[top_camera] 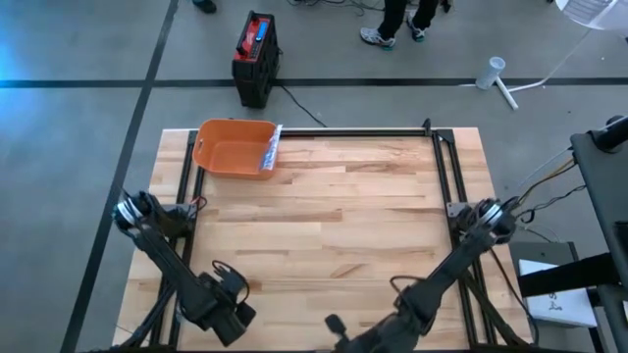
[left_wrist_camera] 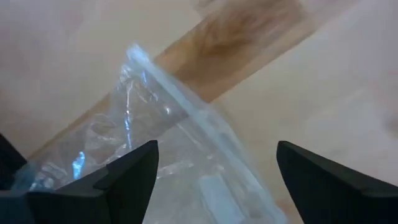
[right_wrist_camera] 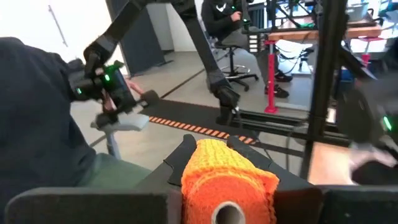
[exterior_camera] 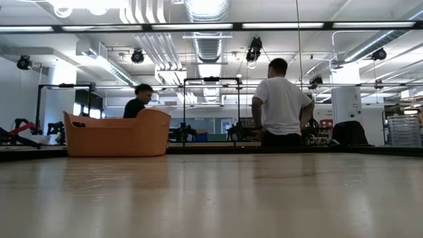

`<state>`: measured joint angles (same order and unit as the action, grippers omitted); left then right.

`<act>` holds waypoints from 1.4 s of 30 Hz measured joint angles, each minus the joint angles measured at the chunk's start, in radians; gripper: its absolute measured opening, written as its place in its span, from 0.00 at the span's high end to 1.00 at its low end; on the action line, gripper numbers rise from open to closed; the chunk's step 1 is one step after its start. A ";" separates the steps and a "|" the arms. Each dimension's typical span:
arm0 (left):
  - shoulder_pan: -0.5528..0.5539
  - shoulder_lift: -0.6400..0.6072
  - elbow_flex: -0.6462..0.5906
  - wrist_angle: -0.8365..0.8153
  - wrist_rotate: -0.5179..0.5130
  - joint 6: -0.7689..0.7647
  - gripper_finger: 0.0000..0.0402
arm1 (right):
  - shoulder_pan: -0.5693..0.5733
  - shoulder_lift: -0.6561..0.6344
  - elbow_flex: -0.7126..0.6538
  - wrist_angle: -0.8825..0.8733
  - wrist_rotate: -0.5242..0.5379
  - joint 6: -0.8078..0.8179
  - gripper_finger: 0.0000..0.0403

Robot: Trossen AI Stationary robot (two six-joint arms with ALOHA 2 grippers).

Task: Roll bandage
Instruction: Put the rolled orange bandage into the transparent zip bag

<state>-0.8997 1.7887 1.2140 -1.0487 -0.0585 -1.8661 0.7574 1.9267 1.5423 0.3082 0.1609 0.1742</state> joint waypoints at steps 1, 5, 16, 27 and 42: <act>0.000 0.017 0.000 0.001 0.013 -0.003 0.21 | 0.004 0.020 0.036 -0.012 0.001 0.005 0.83; -0.001 0.056 0.000 -0.014 0.051 -0.003 0.22 | 0.026 0.096 0.155 -0.079 0.040 0.009 0.83; -0.003 0.064 0.003 -0.012 0.077 0.089 0.60 | 0.063 0.242 0.450 -0.354 0.112 0.016 0.84; 0.010 0.062 0.097 0.151 -0.206 0.324 0.99 | 0.065 0.240 0.499 -0.509 0.355 -0.017 0.84; 0.273 0.055 0.214 0.609 -0.110 0.801 1.00 | 0.125 0.237 0.477 -0.512 0.888 -0.300 0.84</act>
<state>-0.6266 1.8437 1.4284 -0.4395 -0.1688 -1.0655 0.8820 2.1639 2.0190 -0.2035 1.0486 -0.1256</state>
